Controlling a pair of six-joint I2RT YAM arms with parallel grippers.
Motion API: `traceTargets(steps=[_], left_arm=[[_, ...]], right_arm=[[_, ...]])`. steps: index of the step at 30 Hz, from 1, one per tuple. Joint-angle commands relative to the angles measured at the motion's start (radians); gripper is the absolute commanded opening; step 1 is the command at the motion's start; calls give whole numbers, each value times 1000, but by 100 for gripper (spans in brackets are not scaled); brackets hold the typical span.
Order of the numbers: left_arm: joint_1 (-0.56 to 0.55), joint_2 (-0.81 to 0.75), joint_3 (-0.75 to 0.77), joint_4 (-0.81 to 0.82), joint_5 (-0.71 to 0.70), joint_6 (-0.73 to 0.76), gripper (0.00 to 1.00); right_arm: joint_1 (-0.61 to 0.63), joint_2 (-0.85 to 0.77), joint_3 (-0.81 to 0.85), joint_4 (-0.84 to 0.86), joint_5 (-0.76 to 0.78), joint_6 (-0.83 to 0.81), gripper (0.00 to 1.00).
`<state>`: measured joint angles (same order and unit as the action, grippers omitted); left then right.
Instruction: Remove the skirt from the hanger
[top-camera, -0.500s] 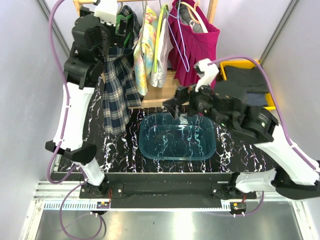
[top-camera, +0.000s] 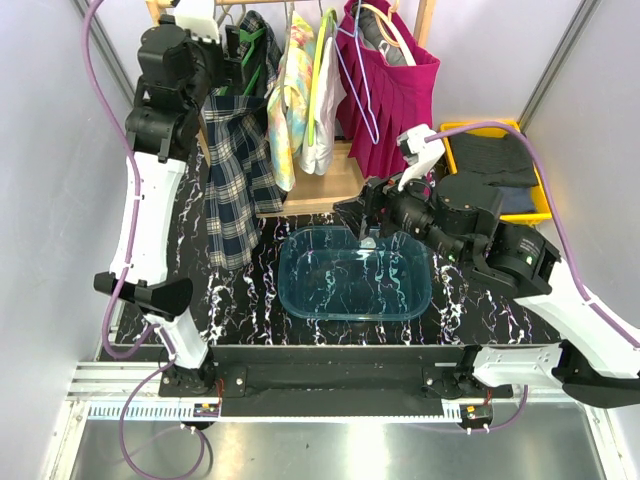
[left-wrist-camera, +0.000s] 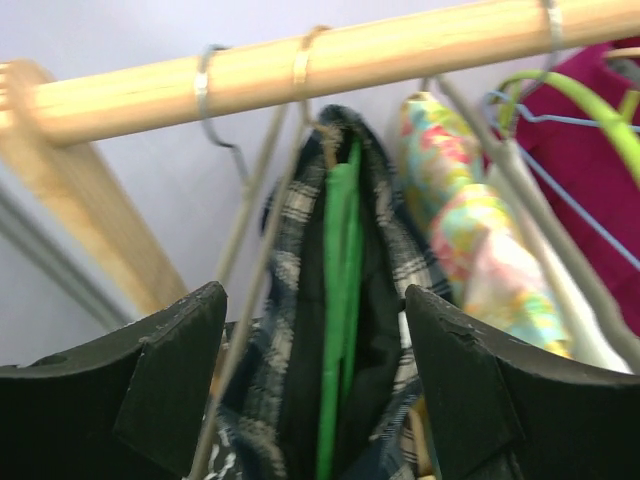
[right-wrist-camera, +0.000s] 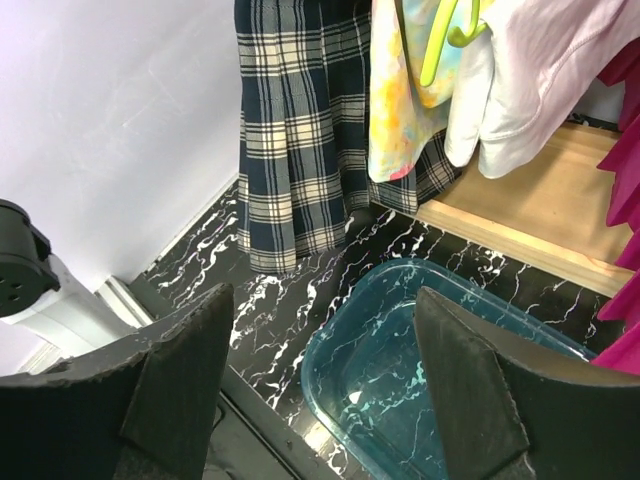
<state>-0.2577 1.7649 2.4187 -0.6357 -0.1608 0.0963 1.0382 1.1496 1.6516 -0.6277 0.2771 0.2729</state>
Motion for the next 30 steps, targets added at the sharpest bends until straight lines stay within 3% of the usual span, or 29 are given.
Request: traceTargets(steps=[1, 10, 13, 18, 19, 30], left_arm=[[-5, 22, -29, 60, 135, -59, 74], [8, 106, 2, 60, 135, -78, 70], [8, 134, 17, 64, 153, -92, 64], [8, 163, 16, 70, 155, -93, 17], [8, 162, 16, 73, 155, -93, 14], [6, 93, 28, 129, 136, -50, 8]], right_arm=[[6, 1, -13, 57, 27, -24, 81], [6, -31, -87, 79, 57, -26, 91], [6, -24, -85, 77, 63, -41, 91], [8, -11, -76, 69, 76, -52, 90], [8, -11, -78, 68, 76, -52, 90], [6, -17, -108, 77, 66, -40, 89]])
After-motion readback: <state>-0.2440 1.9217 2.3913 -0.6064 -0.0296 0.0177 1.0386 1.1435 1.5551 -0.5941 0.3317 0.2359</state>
